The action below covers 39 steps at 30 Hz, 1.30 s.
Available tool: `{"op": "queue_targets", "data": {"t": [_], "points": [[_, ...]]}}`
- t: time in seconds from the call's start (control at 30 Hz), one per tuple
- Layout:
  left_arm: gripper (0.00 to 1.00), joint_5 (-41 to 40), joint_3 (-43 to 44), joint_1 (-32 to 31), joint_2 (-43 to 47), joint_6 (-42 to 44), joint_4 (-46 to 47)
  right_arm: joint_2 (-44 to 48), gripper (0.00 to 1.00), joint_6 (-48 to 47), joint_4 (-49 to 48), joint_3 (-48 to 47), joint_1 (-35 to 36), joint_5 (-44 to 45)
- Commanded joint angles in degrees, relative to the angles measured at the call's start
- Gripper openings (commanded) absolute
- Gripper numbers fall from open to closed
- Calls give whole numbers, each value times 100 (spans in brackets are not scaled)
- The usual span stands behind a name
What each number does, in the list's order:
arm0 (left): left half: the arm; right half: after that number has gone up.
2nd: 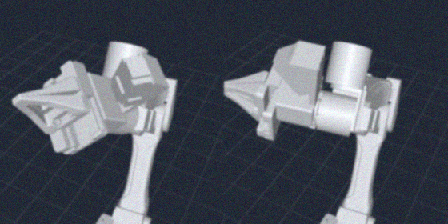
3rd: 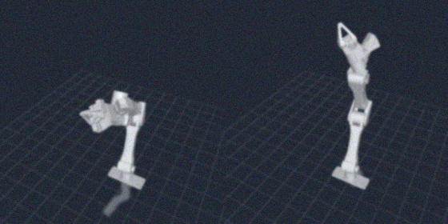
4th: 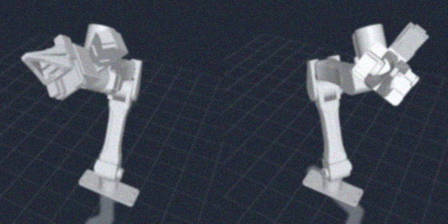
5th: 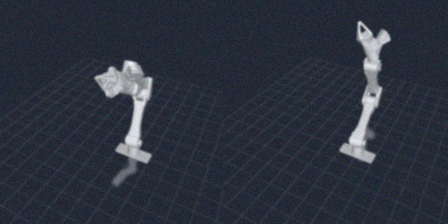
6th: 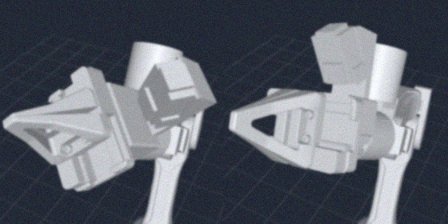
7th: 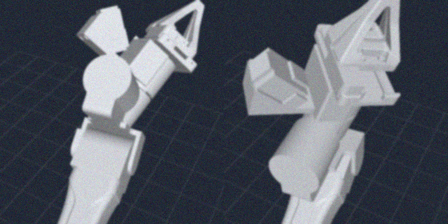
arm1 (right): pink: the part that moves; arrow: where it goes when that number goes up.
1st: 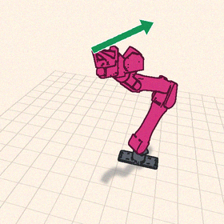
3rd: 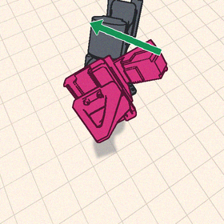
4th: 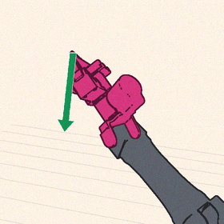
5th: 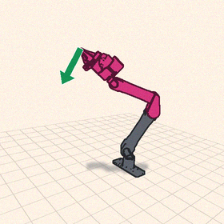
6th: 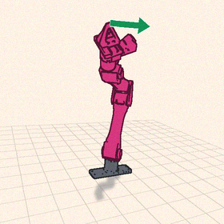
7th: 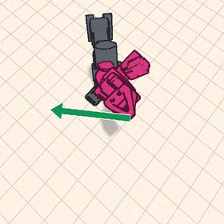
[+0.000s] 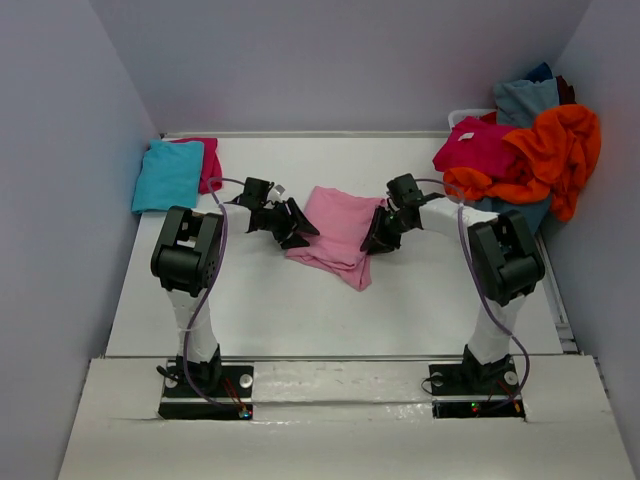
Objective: Fold and stack the t-shirts
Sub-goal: Smooth out the square-folded T-shirt at the center of the board, then pick up the square-folded T-shirt from the center of the board.
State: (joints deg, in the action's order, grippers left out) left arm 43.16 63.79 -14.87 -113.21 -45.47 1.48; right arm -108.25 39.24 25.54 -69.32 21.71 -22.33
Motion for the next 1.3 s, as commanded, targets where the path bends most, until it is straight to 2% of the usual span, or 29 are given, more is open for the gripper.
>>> {"op": "queue_targets", "data": {"t": [0.0, 0.1, 0.2, 0.3, 0.53, 0.67, 0.87, 0.97, 1.0, 1.2, 1.27], "points": [[62, -290, -33, 46, -87, 241, -271, 365, 35, -119, 267, -73, -88, 307], [62, -273, 2, 46, -44, 267, -323, 602, 36, -101, 451, -108, -220, 650], [62, -264, 81, 46, 44, 285, -376, 874, 46, 21, 461, 128, -500, 862], [62, -264, 168, 46, 149, 355, -481, 1112, 60, 109, 215, 532, -721, 616], [62, -220, 520, 46, 273, 539, -797, 1052, 74, 215, -232, 885, -721, 55], [62, -281, 985, 46, 326, 864, -1218, 928, 74, 268, -514, 999, -721, -324], [62, -580, 1899, 46, 326, 1391, -1940, 919, 76, 347, -708, 1096, -721, -404], [62, -1053, 2321, 46, 203, 1663, -2448, 858, 77, 391, -944, 1192, -721, -579], [62, -1394, 2479, 46, 124, 1734, -2537, 823, 77, 426, -998, 1210, -721, -632], [63, -2266, 2849, 151, -298, 1954, -2916, 910, 77, 505, -1218, 1263, -721, -826], [63, -2294, 2823, 204, -386, 1981, -2907, 937, 77, 540, -1253, 1184, -721, -878]]}}
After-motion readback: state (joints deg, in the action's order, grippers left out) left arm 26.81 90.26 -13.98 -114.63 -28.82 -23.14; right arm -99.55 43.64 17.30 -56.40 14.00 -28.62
